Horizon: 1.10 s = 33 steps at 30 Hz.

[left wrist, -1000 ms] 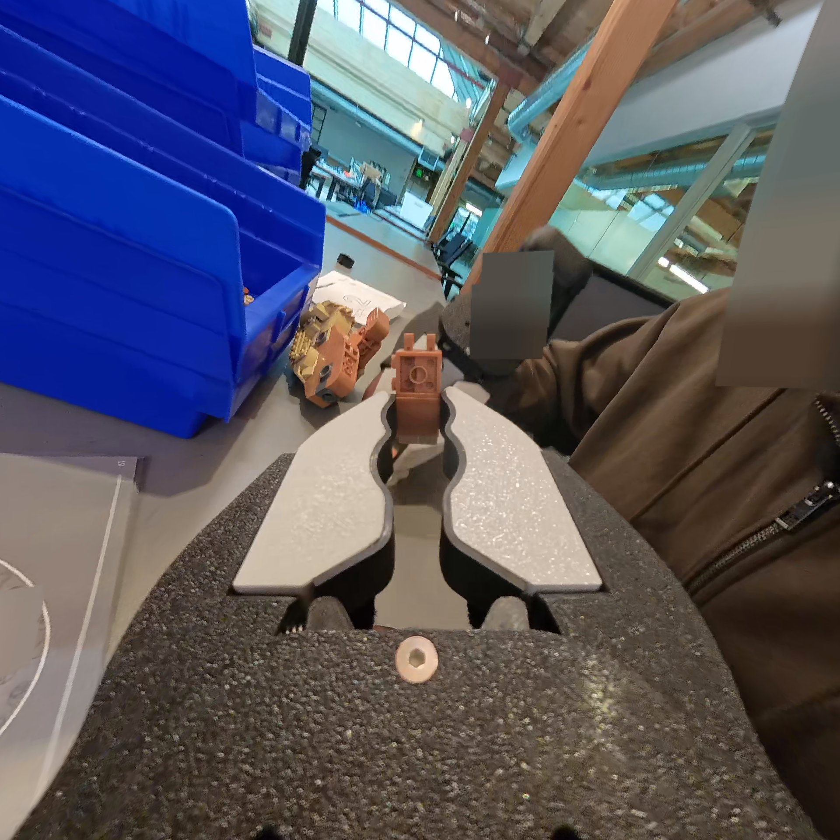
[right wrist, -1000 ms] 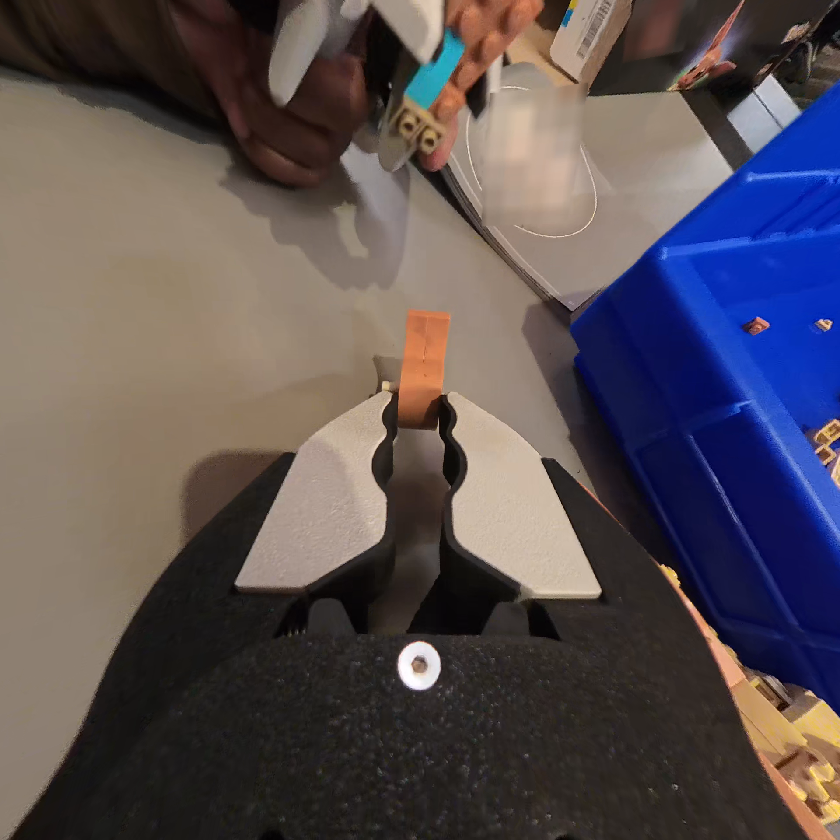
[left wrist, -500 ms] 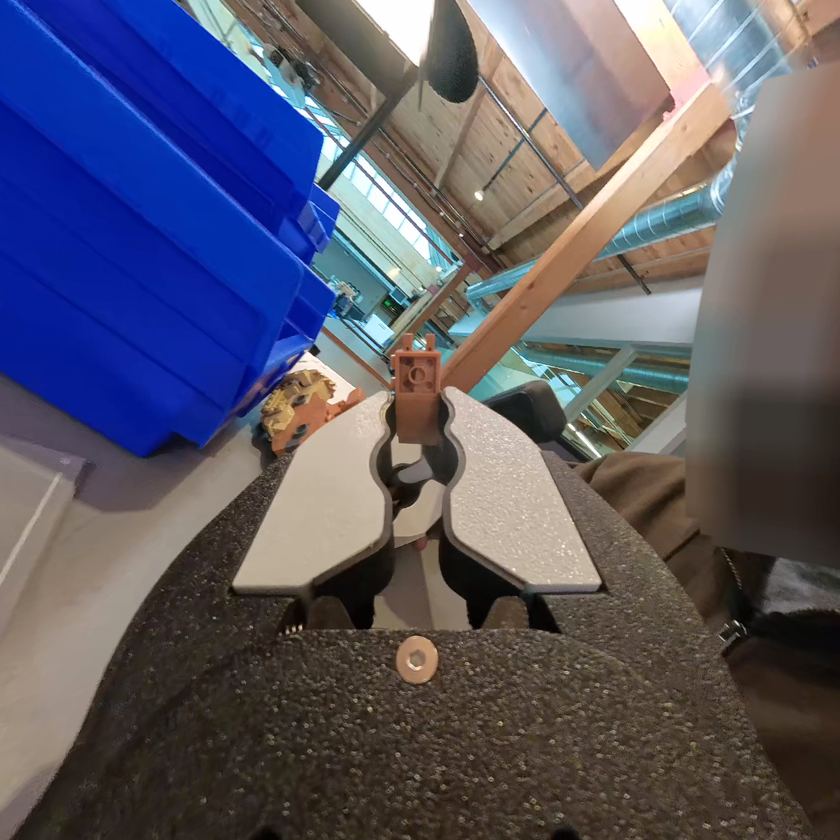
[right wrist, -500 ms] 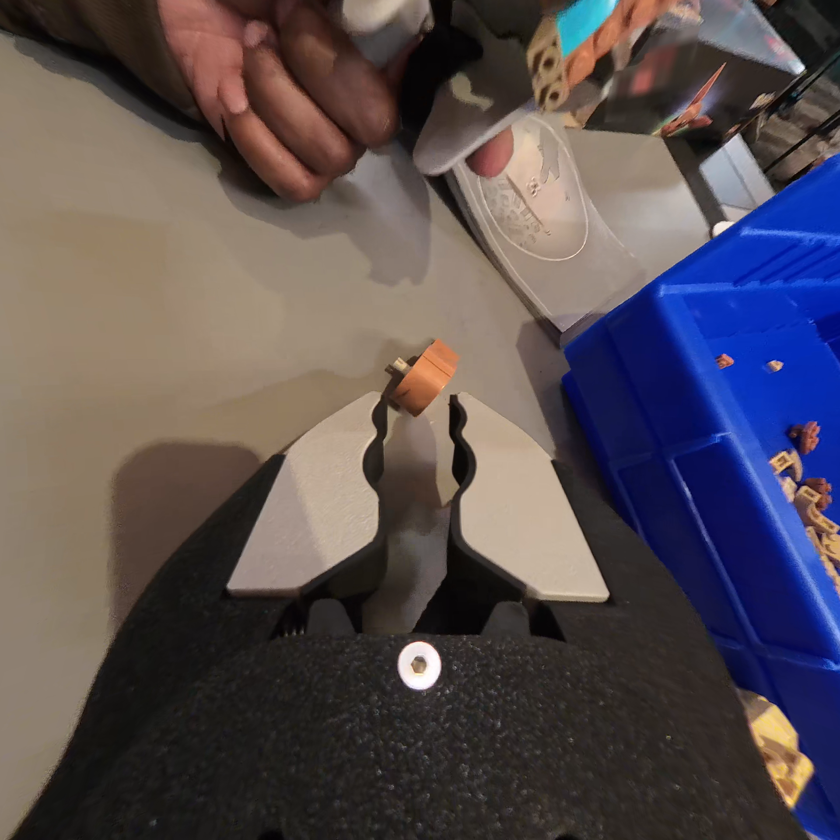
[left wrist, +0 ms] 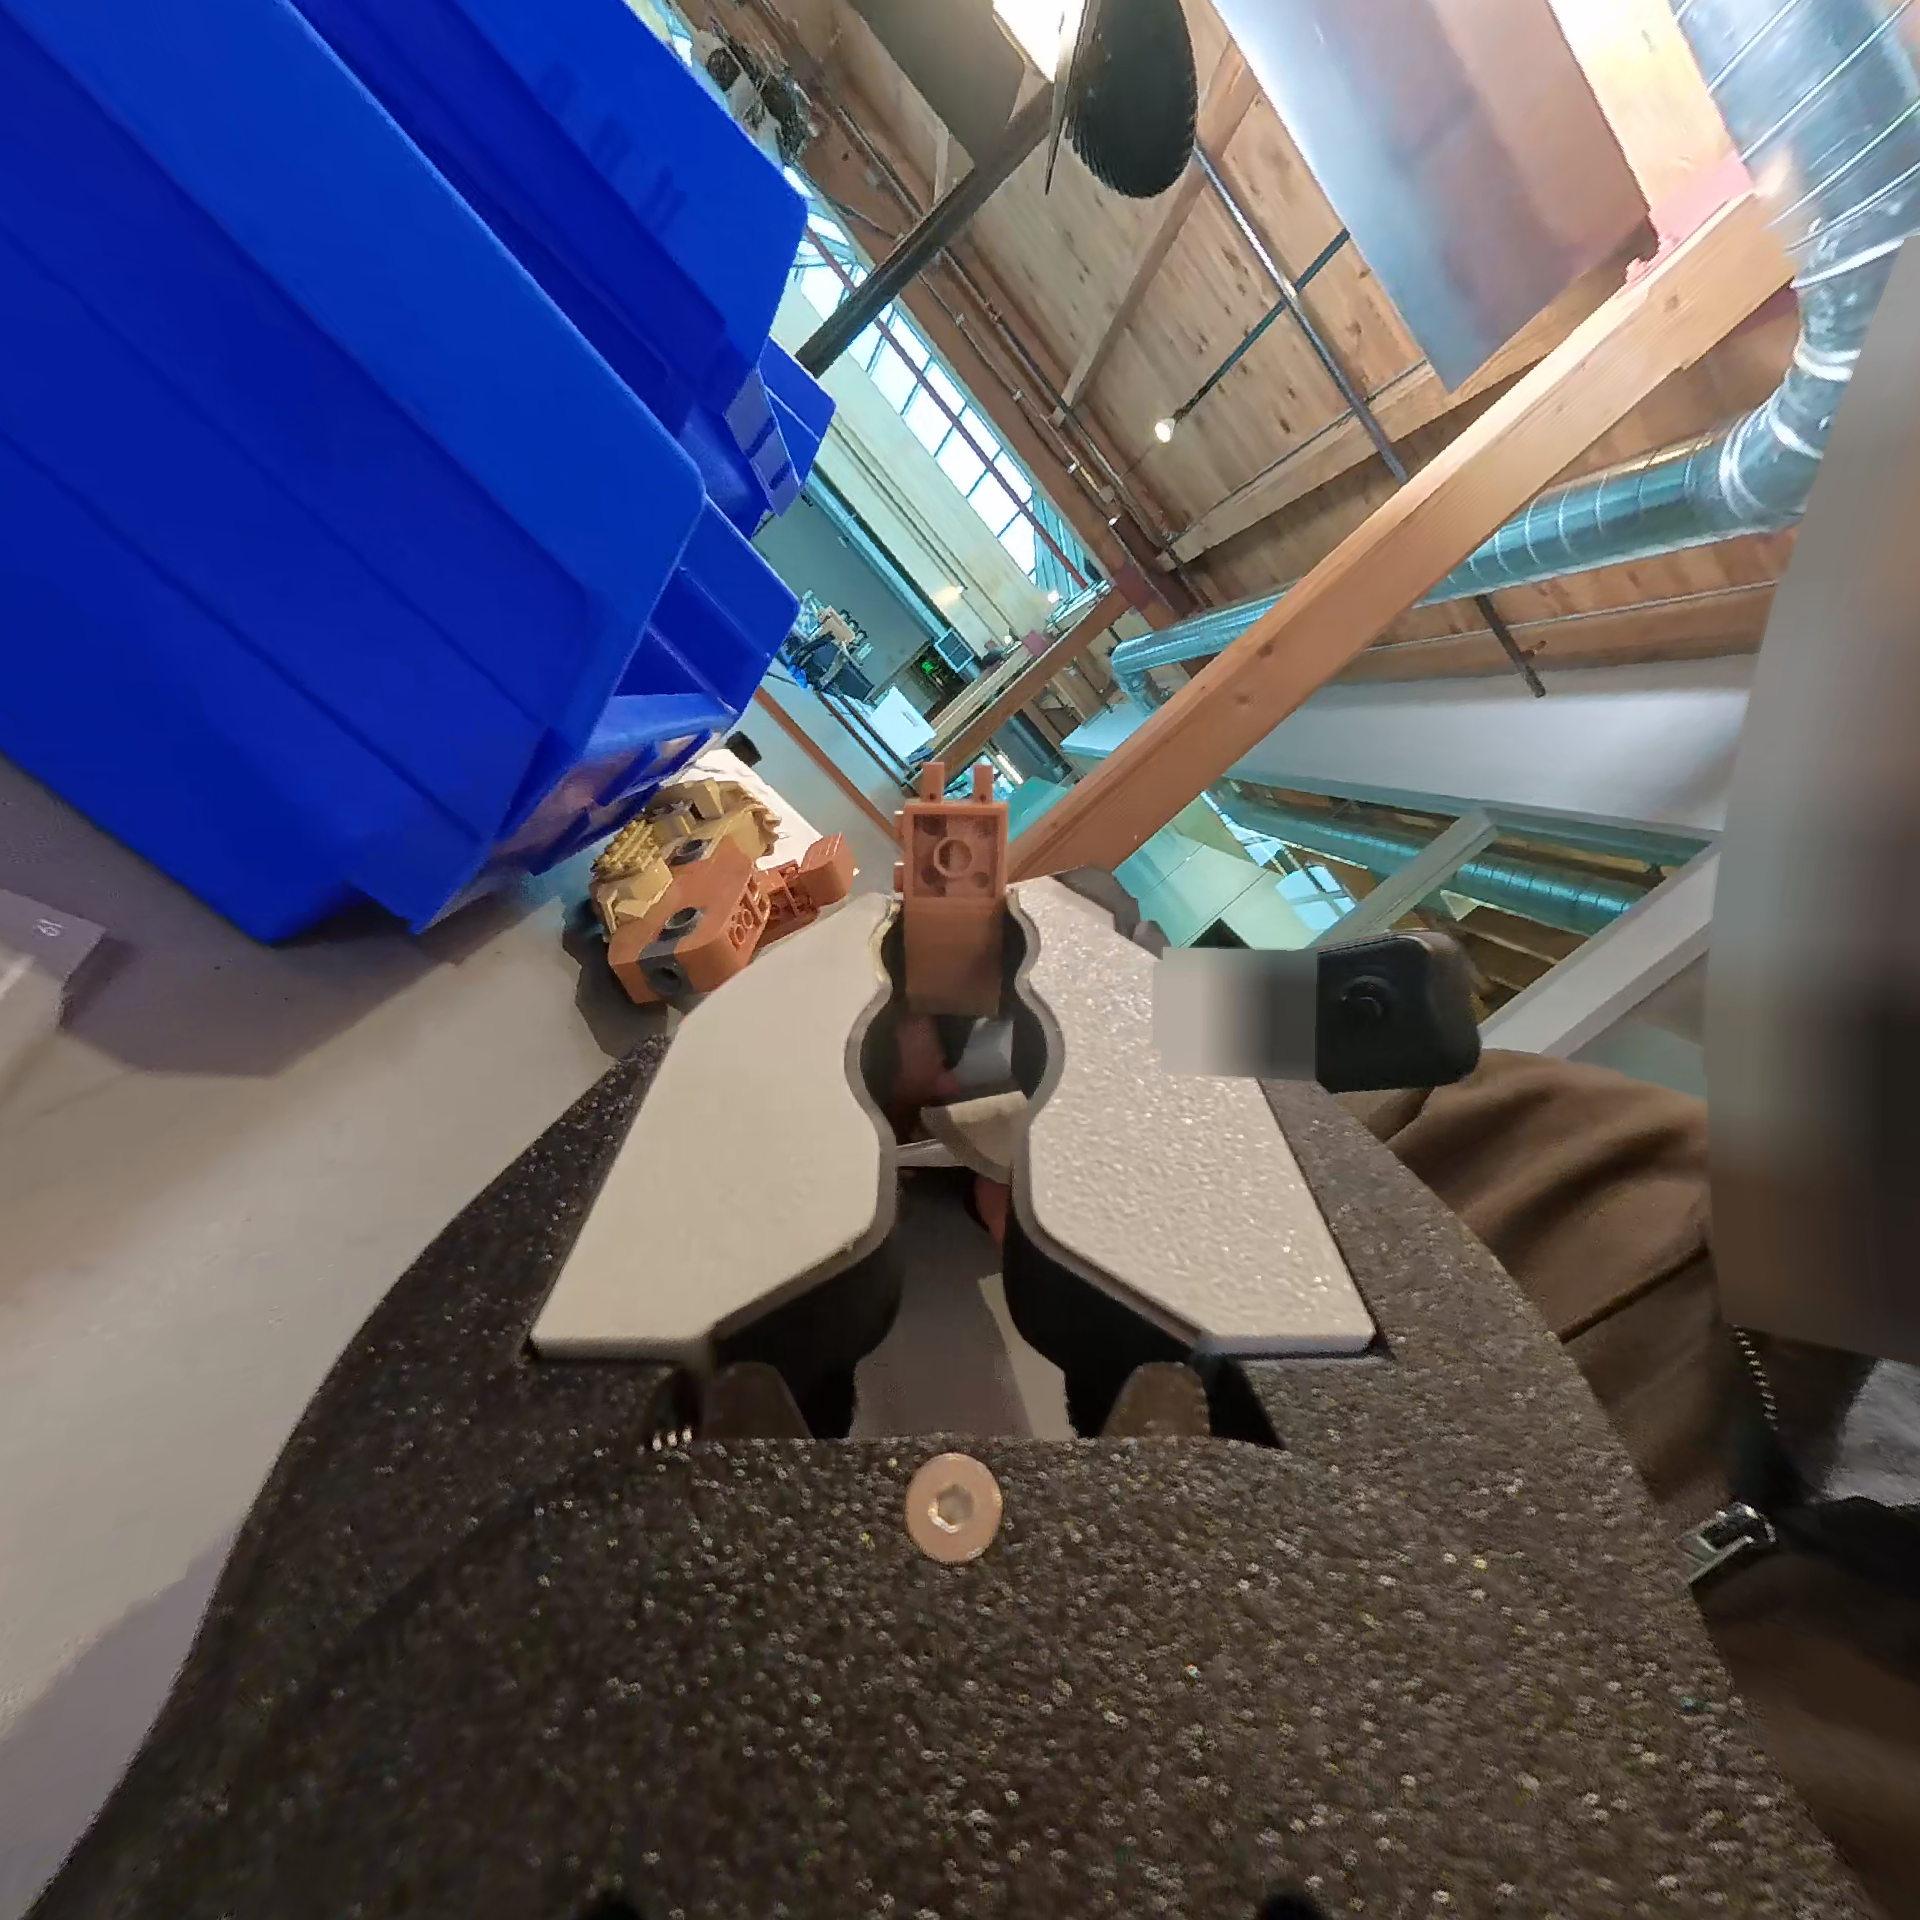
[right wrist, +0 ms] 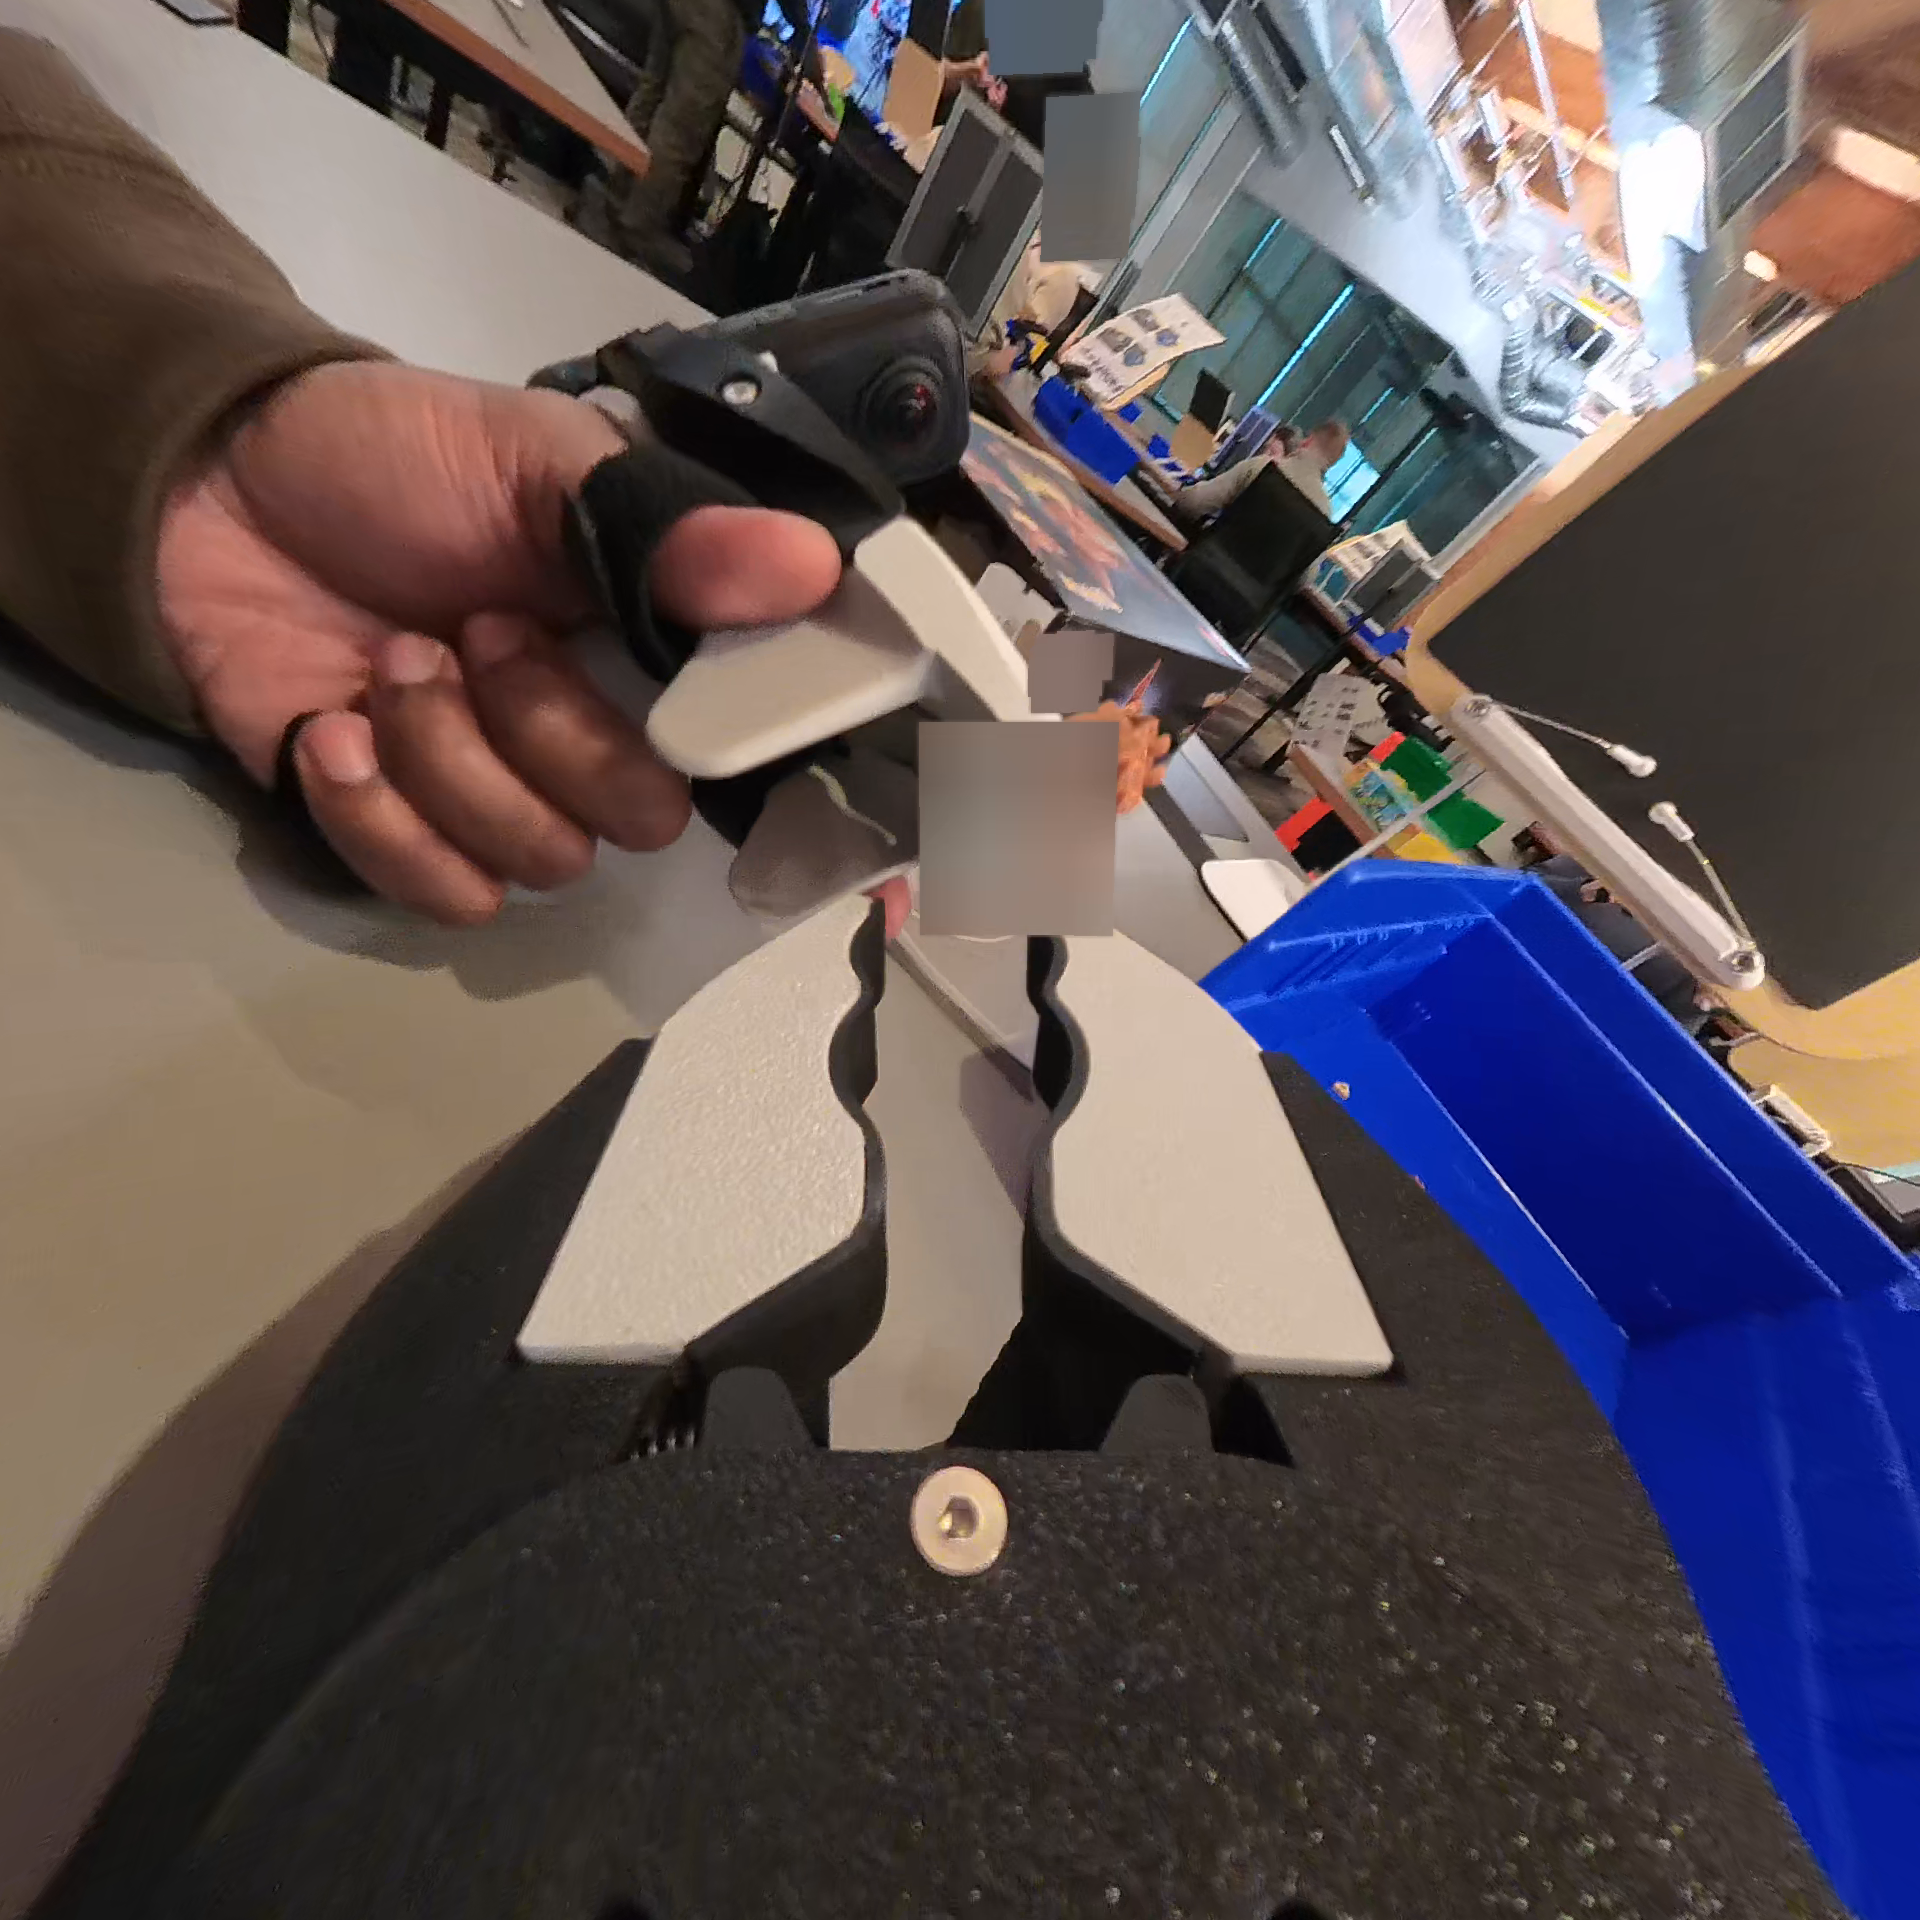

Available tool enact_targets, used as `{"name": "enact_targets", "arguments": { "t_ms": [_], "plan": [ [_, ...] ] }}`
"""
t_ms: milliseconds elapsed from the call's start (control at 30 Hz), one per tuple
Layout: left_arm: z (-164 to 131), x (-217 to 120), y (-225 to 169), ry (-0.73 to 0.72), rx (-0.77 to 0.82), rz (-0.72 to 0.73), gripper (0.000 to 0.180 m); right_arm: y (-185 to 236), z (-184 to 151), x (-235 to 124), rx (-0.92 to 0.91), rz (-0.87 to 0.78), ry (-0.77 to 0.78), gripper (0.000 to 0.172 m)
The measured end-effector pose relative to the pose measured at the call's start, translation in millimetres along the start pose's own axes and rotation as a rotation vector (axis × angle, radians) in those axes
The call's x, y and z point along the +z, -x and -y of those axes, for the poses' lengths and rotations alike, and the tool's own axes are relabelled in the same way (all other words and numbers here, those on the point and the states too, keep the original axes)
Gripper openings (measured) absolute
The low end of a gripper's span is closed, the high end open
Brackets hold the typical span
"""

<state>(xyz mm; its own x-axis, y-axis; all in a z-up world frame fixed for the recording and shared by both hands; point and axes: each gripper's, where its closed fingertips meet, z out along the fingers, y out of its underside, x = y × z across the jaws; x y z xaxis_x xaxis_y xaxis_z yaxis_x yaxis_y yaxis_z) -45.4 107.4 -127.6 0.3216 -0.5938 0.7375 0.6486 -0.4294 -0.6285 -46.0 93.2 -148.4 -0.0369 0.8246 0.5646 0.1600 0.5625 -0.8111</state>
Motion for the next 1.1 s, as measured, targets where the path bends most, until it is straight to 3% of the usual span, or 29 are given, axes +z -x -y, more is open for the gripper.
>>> {"name": "enact_targets", "arguments": {
  "t_ms": [267,867,1100],
  "plan": [
    [-6,3,-2,0.035,0.036,0.006,0.017,-10,3,3,-0.014,-0.096,-0.005,0.007],
    [1,-5,-4,0.064,0.096,-0.016,0.022,-7,0,-1,-0.081,-0.076,-0.014,0.007],
    [-5,-8,-10,0.131,0.310,-0.004,0.018,1,1,-4,-0.050,0.014,-0.035,0.015]
  ]
}}
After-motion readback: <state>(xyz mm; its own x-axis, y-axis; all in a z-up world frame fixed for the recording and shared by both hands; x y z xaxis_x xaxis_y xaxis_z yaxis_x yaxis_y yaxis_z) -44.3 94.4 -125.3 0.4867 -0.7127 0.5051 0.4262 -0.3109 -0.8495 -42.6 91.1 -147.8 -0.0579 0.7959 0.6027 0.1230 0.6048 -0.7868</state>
